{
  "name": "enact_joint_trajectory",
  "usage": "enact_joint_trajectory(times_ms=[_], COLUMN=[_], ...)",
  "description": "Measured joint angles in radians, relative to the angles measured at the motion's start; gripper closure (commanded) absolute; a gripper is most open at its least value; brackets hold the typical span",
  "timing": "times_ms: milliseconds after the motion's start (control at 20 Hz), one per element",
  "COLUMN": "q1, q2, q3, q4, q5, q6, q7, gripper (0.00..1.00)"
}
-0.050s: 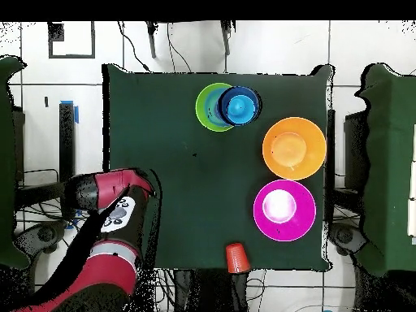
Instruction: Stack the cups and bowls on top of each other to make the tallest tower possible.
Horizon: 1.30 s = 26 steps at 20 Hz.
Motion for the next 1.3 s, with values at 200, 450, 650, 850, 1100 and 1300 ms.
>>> enact_joint_trajectory(times_ms=[200, 450, 650, 850, 1100, 1300], q1=[0.011, 0.021, 0.020, 0.020, -0.010, -0.049], q2=[0.027, 0.019, 0.021, 0.028, 0.021, -0.006], q3=[-0.024, -0.074, -0.092, -0.097, -0.091, -0.076], q4=[-0.018, -0.034, -0.047, -0.063, -0.075, -0.072], q5=[0.000, 0.001, 0.002, 0.007, 0.016, 0.016], q6=[0.001, 0.041, 0.045, 0.046, 0.063, 0.078], q7=[0.002, 0.010, 0.016, 0.021, 0.021, 0.021], gripper=[0.00, 1.00, 1.00, 1.00, 1.00, 1.00])
